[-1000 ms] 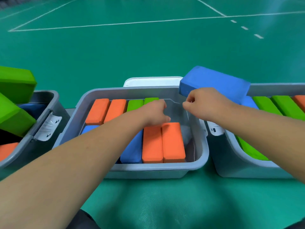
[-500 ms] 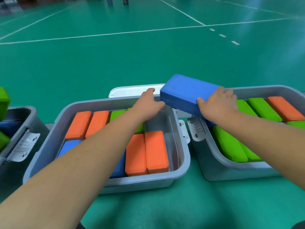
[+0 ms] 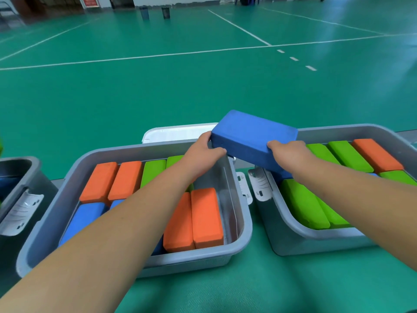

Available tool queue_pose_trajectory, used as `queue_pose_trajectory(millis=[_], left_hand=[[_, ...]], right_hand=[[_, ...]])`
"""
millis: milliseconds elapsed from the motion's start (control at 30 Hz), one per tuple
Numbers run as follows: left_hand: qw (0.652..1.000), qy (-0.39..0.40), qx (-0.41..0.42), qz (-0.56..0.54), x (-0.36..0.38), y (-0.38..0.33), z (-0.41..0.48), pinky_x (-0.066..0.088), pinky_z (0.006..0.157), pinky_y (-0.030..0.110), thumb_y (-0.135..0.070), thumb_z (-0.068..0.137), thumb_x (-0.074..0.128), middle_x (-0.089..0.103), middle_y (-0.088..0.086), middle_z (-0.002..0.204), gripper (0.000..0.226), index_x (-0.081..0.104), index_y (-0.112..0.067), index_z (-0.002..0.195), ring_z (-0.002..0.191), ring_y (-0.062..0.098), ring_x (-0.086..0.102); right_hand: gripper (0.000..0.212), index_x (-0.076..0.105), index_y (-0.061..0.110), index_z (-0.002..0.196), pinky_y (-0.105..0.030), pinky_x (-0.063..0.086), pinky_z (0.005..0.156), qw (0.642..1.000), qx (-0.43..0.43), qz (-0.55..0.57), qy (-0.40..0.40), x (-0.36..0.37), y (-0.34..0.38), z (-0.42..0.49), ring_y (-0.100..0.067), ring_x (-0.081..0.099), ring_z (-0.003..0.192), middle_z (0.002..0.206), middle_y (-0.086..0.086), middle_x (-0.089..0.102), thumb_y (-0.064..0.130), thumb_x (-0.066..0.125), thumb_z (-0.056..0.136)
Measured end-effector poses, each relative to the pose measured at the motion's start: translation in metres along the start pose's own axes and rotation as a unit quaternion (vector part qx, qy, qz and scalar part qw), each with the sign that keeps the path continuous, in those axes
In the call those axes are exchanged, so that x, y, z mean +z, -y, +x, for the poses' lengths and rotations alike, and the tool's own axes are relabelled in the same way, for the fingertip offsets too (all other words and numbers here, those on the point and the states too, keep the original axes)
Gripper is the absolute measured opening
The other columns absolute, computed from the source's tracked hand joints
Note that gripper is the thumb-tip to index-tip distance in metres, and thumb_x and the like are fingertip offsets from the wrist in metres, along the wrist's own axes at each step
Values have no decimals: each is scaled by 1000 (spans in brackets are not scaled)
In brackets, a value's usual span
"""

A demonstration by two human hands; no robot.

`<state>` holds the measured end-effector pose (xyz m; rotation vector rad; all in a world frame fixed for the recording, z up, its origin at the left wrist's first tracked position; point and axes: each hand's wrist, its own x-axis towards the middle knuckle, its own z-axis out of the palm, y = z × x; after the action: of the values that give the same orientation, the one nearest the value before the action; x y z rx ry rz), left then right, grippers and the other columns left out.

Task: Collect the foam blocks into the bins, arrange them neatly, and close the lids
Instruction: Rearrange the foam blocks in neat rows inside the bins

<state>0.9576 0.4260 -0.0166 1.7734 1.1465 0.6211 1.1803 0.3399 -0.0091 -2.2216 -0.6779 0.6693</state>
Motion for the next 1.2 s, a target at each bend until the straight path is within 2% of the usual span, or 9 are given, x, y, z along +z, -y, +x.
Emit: queue_pose_trajectory(millis=[100, 233, 300, 400, 500, 667, 767, 867, 1200], left_hand=[[1000, -14, -14, 4, -1, 0, 1, 40, 92, 28, -30, 96, 65, 53, -10, 147, 66, 39, -23, 156, 118, 12, 53], [999, -29, -22, 30, -5, -1, -3, 41, 65, 19, -26, 97, 64, 58, -13, 105, 86, 13, -23, 166, 85, 3, 58], [998, -36, -23, 43, -9, 0, -6, 42, 62, 18, -24, 92, 69, 62, -6, 109, 91, 14, -21, 165, 86, 8, 60], [994, -41, -10, 97, -18, 8, -10, 51, 72, 26, -22, 81, 81, 61, 3, 129, 81, 37, -13, 149, 103, 19, 63], [983, -26, -22, 182, -29, 24, -18, 51, 84, 34, -33, 81, 84, 64, -1, 122, 67, 51, -16, 137, 106, 23, 63], [955, 35, 5, 293, -42, 55, -30, 42, 78, 29, -44, 94, 69, 71, 1, 115, 45, 63, -28, 136, 106, 24, 65], [951, 68, -8, 301, -44, 59, -35, 50, 95, 34, -66, 82, 66, 69, 2, 126, 66, 60, -30, 137, 115, 26, 63], [919, 109, -36, 377, -43, 62, -35, 42, 111, 41, -85, 71, 65, 57, 12, 137, 96, 53, -25, 144, 133, 32, 47], [856, 158, -21, 492, -36, 74, -37, 13, 129, 45, -85, 71, 70, 12, 17, 172, 135, 12, -7, 164, 159, 35, 8]], right_hand=[[76, 28, -1, 145, -36, 37, 59, 999, 9, 45, -17, -5, -1, 0, -32, 52, 94, 102, -9, 52, 48, 58, 96], [70, 32, 5, 138, -41, 46, 74, 995, 0, 85, -45, -10, 4, -3, -31, 53, 99, 115, -10, 52, 49, 62, 92], [66, 39, 12, 125, -49, 56, 81, 989, -36, 127, -63, -8, 13, -10, -28, 58, 97, 114, -6, 54, 53, 65, 81], [63, 44, 26, 125, -49, 59, 79, 981, -94, 157, -63, 0, 28, -25, -15, 59, 92, 122, -3, 53, 56, 65, 73], [57, 46, 27, 140, -30, 41, 67, 978, -162, 123, -48, 13, 38, -36, -6, 52, 91, 133, -1, 45, 45, 59, 88], [57, 50, 27, 144, -23, 34, 95, 946, -307, 82, -56, 22, 58, -60, -5, 44, 109, 137, 1, 42, 38, 61, 89], [57, 53, 34, 139, -29, 42, 100, 935, -342, 64, -68, 29, 69, -69, -9, 47, 109, 130, 2, 40, 42, 63, 84], [57, 57, 36, 132, -42, 49, 101, 925, -373, 16, -71, 40, 76, -81, -21, 54, 114, 126, 3, 39, 51, 60, 77], [56, 57, 24, 138, -45, 47, 99, 902, -410, -113, -76, 66, 96, -89, -38, 49, 115, 141, -7, 37, 51, 55, 89]])
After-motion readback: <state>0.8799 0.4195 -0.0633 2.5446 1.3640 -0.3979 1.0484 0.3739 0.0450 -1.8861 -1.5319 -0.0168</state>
